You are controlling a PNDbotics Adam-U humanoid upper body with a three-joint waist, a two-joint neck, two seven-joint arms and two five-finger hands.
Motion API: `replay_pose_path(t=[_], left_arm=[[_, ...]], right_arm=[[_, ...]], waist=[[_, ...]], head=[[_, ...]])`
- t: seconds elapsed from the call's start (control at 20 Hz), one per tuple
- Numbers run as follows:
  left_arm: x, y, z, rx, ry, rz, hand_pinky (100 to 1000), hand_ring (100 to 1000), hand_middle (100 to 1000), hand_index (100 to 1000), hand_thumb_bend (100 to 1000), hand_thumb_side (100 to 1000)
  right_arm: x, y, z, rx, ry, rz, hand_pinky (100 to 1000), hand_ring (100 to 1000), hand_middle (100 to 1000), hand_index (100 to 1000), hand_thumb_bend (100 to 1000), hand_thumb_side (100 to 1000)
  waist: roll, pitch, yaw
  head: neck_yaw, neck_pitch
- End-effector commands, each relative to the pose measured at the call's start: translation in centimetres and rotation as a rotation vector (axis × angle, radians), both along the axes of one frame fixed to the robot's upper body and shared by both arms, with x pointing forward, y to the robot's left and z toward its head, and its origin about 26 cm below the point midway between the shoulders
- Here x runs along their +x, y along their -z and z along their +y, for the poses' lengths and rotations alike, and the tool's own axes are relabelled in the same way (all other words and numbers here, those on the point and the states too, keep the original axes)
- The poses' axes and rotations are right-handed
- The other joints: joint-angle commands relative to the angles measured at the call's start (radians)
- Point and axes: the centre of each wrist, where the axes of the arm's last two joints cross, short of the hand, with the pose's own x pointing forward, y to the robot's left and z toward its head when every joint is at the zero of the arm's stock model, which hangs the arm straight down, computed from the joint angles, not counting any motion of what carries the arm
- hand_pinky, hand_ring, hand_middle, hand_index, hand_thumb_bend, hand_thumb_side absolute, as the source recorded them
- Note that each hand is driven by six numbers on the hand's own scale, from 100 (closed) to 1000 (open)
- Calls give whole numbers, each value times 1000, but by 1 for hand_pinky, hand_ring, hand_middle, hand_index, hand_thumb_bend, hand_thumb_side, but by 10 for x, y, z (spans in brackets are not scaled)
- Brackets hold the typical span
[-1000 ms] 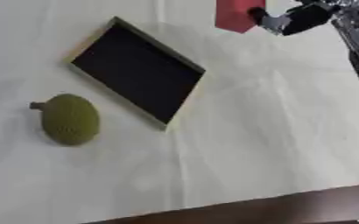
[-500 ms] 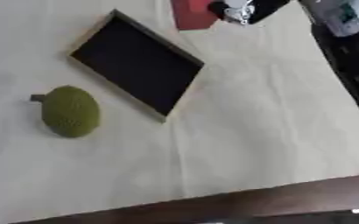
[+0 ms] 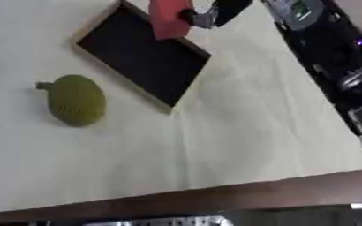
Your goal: Pick up objects on the table and place them in the box.
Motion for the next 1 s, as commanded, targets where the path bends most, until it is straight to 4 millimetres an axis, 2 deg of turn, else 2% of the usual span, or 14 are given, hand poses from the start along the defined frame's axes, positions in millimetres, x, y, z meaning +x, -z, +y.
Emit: replay_pose_path(t=[0.05,0.15,0.45,0.75,0.85,1.0], left_arm=[[-4,-11,-1,15,13,-43,765,793,737,805,100,583],[-4,-12,-1,13,18,-48,765,793,737,805,100,580],[-4,-14,-4,11,31,-54,765,794,738,805,100,578],[-4,-13,-5,14,38,-48,765,795,739,805,100,585],[-4,-13,-5,15,38,-46,765,796,739,805,100,588],[-4,-12,-4,16,35,-41,765,797,740,806,100,591]], right_arm=[[2,-12,1,-134,-131,-66,859,746,429,684,100,251],[4,-13,7,-126,-142,-69,857,745,428,683,100,247],[6,-7,31,-125,-151,-103,845,739,427,683,100,252],[10,5,42,-174,-127,-172,826,738,442,694,100,280],[11,11,44,-206,-127,-192,837,757,459,706,100,294],[10,12,44,-242,-137,-231,864,829,530,760,100,327]], waist=[[8,-29,4],[9,-30,5],[16,-29,7],[19,-28,8],[19,-28,9],[20,-27,9]], head=[[-8,13],[-13,9],[-55,-33],[-63,-51],[-63,-53],[-61,-53]])
